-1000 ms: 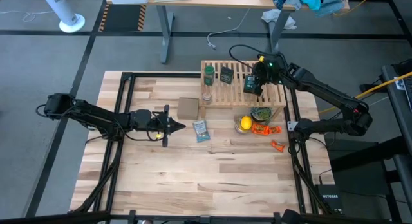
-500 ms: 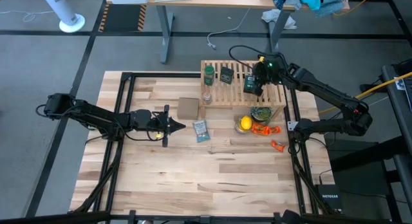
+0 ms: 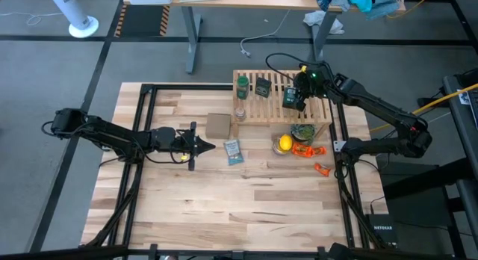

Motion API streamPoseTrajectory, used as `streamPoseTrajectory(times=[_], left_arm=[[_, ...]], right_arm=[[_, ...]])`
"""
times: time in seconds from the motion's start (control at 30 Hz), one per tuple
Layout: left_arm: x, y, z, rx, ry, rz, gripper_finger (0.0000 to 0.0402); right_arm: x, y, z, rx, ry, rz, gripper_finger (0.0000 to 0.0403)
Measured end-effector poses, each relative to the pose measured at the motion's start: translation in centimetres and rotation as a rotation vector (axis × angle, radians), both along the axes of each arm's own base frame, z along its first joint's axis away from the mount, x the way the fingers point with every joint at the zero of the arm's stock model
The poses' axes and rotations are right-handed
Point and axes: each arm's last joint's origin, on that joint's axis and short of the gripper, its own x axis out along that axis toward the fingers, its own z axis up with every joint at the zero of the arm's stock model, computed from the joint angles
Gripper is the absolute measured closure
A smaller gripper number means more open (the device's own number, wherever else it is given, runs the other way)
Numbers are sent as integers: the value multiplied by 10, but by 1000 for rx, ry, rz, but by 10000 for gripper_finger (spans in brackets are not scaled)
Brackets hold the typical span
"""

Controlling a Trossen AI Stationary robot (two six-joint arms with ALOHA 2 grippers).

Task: Shelf spices
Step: Adjust the right black seasoning can on the shelf

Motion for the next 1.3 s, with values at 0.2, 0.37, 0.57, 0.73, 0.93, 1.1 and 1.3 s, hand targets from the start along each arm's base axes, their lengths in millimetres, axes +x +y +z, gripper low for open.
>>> streamPoseTrajectory(times=[0.2, 0.37, 0.57, 0.73, 0.93, 1.1, 1.3], left_arm=[[0, 0, 0, 0, 0, 0, 402], [0, 0, 0, -1, 0, 0, 401], [0, 0, 0, -1, 0, -1, 401], [0, 0, -1, -1, 6, -2, 402], [-1, -2, -4, -22, 35, -4, 401], [-1, -5, -4, -22, 40, -19, 402], [-1, -10, -4, -22, 36, -46, 401]], right_arm=[[0, 0, 0, 1, 0, 4, 401], [3, -3, -3, 9, 9, 4, 401], [14, -13, -13, 20, 22, 4, 401], [18, -16, -15, 13, 14, 5, 401], [14, -19, -16, 28, 11, -3, 401], [7, -26, -17, 65, -20, 2, 401], [0, -33, -17, 115, -71, 26, 401]])
